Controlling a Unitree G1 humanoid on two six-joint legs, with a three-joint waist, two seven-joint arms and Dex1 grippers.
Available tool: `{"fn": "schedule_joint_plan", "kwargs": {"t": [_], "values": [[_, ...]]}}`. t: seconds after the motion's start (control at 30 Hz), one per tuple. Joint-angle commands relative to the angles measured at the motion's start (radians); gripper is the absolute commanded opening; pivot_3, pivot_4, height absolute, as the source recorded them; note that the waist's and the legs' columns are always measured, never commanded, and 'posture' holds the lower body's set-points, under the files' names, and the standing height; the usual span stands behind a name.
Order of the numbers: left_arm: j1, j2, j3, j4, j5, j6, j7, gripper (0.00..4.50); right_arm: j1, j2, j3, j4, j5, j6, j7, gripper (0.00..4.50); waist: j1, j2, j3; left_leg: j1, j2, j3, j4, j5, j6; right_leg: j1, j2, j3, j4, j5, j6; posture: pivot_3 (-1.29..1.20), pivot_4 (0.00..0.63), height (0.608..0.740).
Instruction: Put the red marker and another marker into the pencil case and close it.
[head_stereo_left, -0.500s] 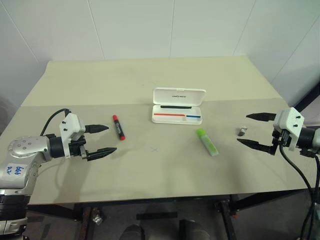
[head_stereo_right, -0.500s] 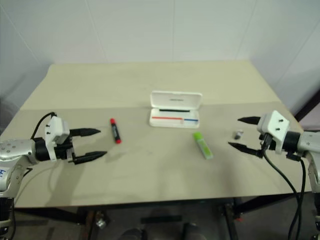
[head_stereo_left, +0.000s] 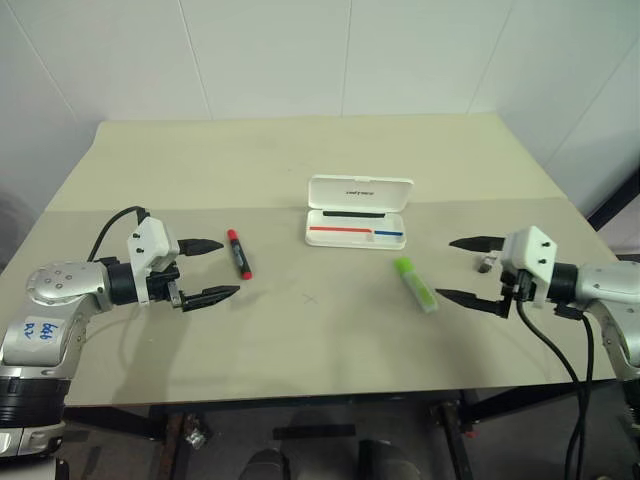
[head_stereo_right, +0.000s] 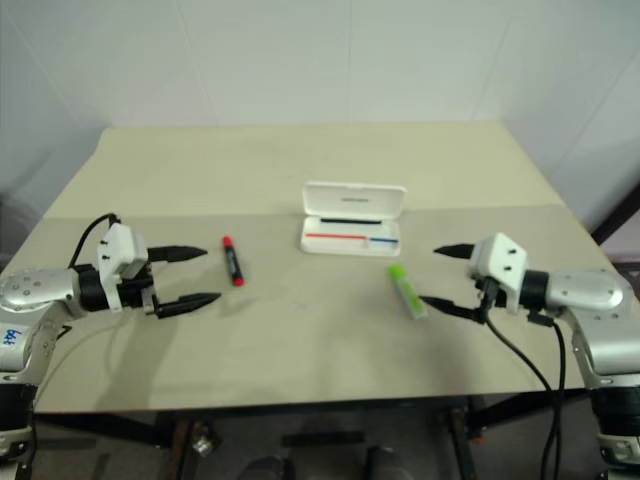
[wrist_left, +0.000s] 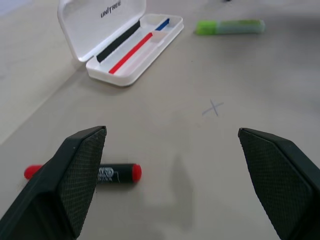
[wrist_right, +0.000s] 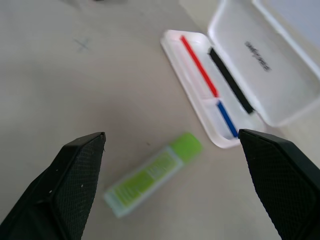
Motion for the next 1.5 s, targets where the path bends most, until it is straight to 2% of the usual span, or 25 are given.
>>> {"fn": "schedule_joint_plan", "kwargs": {"t": [0.03,0.13,0.23,0.43,0.53,0.67,0.83,1.13,1.5], "values": [[-0.036,0.023,0.002,0.009,0.029,-0.019,0.009,4.49,-0.087,0.008,0.029,-0.061,0.031,0.101,-0.002,4.5,-0.003,0.0,0.0,0.0,0.0,0.0,0.0,0.0,0.0,0.0,0.0,0.0,0.0,0.0,0.0,0.0,0.15,0.74],[-0.056,0.031,0.024,0.021,0.025,0.003,0.018,4.49,-0.195,0.046,0.08,-0.022,0.014,0.238,-0.05,4.5,-0.004,-0.001,0.0,0.0,0.0,0.0,0.0,0.0,0.0,-0.001,0.0,0.0,0.001,0.0,0.0,0.0,0.15,0.74],[-0.068,0.025,0.035,0.036,0.023,0.006,0.039,4.49,-0.266,0.076,0.137,0.035,-0.016,0.293,-0.038,4.5,-0.002,-0.001,0.0,0.0,0.0,0.0,0.0,0.0,0.0,-0.001,0.0,0.0,0.002,0.0,-0.001,0.0,0.15,0.74],[-0.093,0.007,0.02,0.031,0.044,0.018,0.1,4.49,-0.401,0.153,0.28,0.209,-0.151,0.218,-0.009,4.5,-0.001,-0.001,0.0,-0.003,0.0,0.0,0.001,-0.001,0.002,-0.002,0.0,0.0,0.003,0.001,0.0,0.0,0.15,0.74],[-0.1,-0.009,0.024,0.002,0.034,0.042,0.133,4.5,-0.463,0.202,0.316,0.338,-0.215,0.128,-0.01,3.89,-0.003,-0.001,0.0,-0.004,0.0,0.001,0.0,-0.001,0.002,-0.002,0.0,0.0,0.002,0.001,0.001,0.0,0.15,0.74],[-0.082,-0.025,0.032,-0.045,0.023,0.063,0.162,4.5,-0.563,0.269,0.361,0.54,-0.289,0.002,0.004,2.53,-0.005,-0.001,0.001,-0.004,0.0,0.002,0.0,-0.001,0.002,-0.003,0.0,0.0,0.001,0.001,0.001,0.0,0.15,0.74],[-0.067,-0.034,0.042,-0.082,0.018,0.085,0.192,4.5,-0.68,0.34,0.374,0.764,-0.363,-0.12,-0.002,2.53,-0.016,-0.001,0.001,-0.004,0.0,0.002,-0.001,-0.001,0.002,-0.003,0.0,0.001,0.002,0.001,0.001,0.0,0.15,0.74],[-0.033,-0.042,0.06,-0.147,0.001,0.123,0.232,4.5,-0.823,0.389,0.393,1.101,-0.5,-0.251,-0.057,2.53,-0.029,-0.001,0.001,-0.003,0.0,0.002,-0.002,0.002,-0.003,-0.003,0.0,0.001,0.001,0.001,0.001,0.0,0.15,0.74],[-0.002,-0.048,0.088,-0.201,-0.014,0.147,0.268,4.5,-0.885,0.436,0.383,1.266,-0.589,-0.302,-0.121,2.53,-0.033,-0.001,0.001,-0.003,0.0,0.003,-0.003,0.003,-0.005,-0.005,0.0,0.003,0.003,0.001,0.001,0.0,0.15,0.74]]}}
